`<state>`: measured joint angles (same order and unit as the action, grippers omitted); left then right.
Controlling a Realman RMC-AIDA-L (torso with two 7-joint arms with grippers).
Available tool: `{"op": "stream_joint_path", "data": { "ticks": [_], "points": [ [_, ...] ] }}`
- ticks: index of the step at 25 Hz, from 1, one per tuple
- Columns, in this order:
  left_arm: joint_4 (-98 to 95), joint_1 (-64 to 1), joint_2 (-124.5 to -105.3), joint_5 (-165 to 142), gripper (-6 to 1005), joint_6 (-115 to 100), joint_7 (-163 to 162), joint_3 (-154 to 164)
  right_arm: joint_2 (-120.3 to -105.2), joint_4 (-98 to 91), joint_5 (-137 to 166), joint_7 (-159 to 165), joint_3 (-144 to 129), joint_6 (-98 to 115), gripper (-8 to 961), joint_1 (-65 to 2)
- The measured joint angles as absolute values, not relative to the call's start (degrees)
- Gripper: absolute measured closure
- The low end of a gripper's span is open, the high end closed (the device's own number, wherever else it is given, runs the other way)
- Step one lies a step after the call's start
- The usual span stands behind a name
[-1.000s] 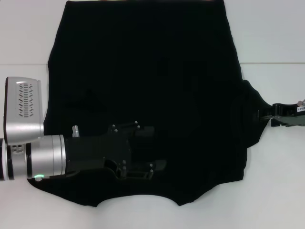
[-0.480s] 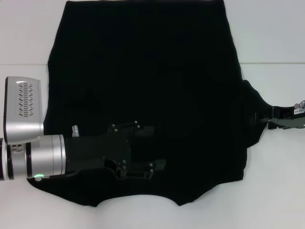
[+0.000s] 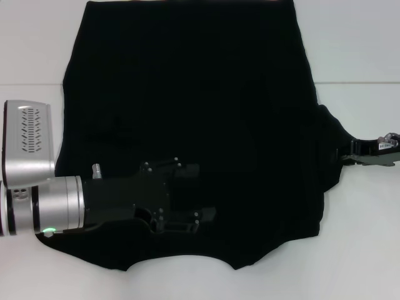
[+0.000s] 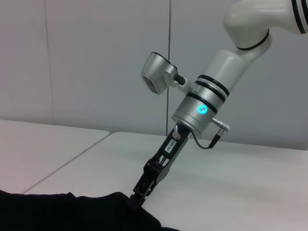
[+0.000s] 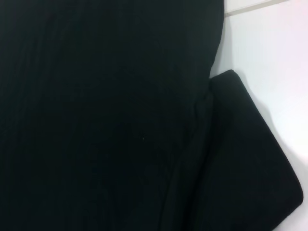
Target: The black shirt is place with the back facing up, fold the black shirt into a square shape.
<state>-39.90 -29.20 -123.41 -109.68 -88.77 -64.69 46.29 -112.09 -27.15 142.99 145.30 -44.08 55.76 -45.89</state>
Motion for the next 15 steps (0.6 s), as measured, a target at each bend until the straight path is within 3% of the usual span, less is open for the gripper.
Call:
{"op": "stream_joint_path", "data": {
  "ticks": [15],
  "points": [
    [-39.10,-28.85,-123.40,-109.41,138,-88.77,-64.78,46.05,-112.48,-27.50,142.99,144.59,-45.89,53.92,947,-45.50]
  ]
}}
